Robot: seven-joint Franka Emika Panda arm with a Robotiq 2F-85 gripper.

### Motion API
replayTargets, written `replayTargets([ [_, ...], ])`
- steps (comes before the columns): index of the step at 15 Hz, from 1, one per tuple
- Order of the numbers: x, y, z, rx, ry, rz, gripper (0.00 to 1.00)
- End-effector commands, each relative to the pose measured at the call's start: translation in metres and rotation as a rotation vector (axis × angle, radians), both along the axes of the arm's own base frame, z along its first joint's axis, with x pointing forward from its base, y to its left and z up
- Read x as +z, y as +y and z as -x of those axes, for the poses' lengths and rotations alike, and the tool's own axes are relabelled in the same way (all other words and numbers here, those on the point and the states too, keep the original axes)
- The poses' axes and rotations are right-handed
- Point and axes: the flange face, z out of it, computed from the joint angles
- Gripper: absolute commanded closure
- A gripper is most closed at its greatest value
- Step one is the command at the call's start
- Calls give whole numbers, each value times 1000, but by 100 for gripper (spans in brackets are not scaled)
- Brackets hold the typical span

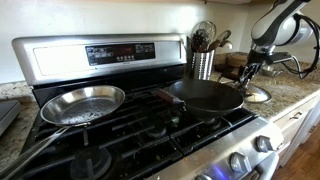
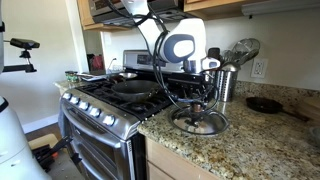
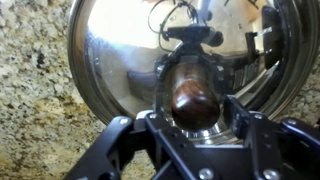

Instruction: Uncover the pan and put the lid on the counter

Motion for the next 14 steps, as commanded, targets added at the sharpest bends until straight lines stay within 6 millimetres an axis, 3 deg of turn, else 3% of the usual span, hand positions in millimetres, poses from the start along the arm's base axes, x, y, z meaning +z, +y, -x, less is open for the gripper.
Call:
replayTargets([
  [1, 44, 14, 35, 51, -69, 39, 5],
  [3, 71, 24, 51, 75, -86, 48, 0],
  [9, 151, 64, 100, 162, -192, 106, 0],
  [12, 175, 82, 115, 182, -208, 88, 0],
  [13, 164, 69, 94, 176, -205, 105, 0],
  [14, 171, 75, 100, 185, -210, 101, 0],
])
